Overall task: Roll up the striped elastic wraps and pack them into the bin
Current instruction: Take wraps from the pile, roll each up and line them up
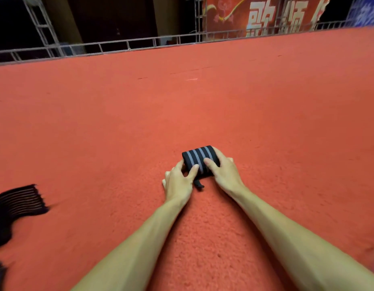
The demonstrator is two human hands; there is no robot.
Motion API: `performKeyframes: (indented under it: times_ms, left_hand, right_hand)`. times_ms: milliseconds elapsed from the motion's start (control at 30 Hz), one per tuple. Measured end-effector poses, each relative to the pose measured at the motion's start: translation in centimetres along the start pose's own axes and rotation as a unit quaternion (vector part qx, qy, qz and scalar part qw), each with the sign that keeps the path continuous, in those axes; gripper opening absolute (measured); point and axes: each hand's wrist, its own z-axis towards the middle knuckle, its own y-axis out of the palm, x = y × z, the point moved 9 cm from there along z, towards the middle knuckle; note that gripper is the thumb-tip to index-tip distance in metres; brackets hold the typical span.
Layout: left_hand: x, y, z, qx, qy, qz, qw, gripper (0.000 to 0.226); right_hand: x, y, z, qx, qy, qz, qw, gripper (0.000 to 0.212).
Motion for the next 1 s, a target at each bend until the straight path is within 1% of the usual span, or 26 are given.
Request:
performKeyframes:
  times_ms: [67,133,200,300,367,500,600,733,867,1000]
  left_hand:
    - [0.1,-0.1,0.1,-0.018,-0.016,-0.044,0.999,0.057]
    - [0.5,-0.3,-0.1,-0.059,-0.024,-0.075,0.995,0.063]
    - [0.7,-1.1,-0.7,-0.104,-0.029,-0.055,0.993,0.06]
    - [0.5,-4.3,-1.9,-0.123,-0.012,-0.011,0.992,0.058]
    - [0.4,-7.5,-3.4,-0.123,0.007,0.009,0.992,0.052]
    - [-0.9,-15.0,-6.9,-0.118,0.038,0.029,0.992,0.039]
    - [-3.2,-20.9,-9.3,-0.093,0.022,0.018,0.995,0.032]
    - [-7.0,-28.0,-12.6,-0.04,0.015,0.023,0.999,0.029]
    - [-10.8,-33.8,-15.6,-0.005,0.036,0.07,0.997,0.027]
    - [-15.0,-39.1,-17.4,0.048,0.053,0.11,0.991,0.027]
  right_hand:
    - [0.0,-0.5,0.2,0.018,0.006,-0.028,0.999,0.043]
    - [-0.3,-1.1,0.0,0.027,0.023,-0.019,0.999,0.054]
    - [-1.3,-1.9,-0.9,0.041,0.031,-0.022,0.998,0.06]
    - [-3.3,-2.6,-2.4,0.069,0.019,-0.069,0.995,0.052]
    - [-5.5,-2.0,-3.5,0.065,-0.005,-0.089,0.994,0.046]
    - [-11.2,1.7,-6.2,-0.001,-0.077,-0.121,0.99,0.039]
    - [-15.3,6.3,-9.2,-0.081,-0.123,-0.132,0.98,0.037]
    - [-20.3,12.8,-13.8,-0.178,-0.18,-0.153,0.955,0.038]
    - [-24.1,18.2,-17.1,-0.233,-0.206,-0.168,0.935,0.039]
    - [-27.0,23.5,-19.0,-0.274,-0.227,-0.187,0.916,0.038]
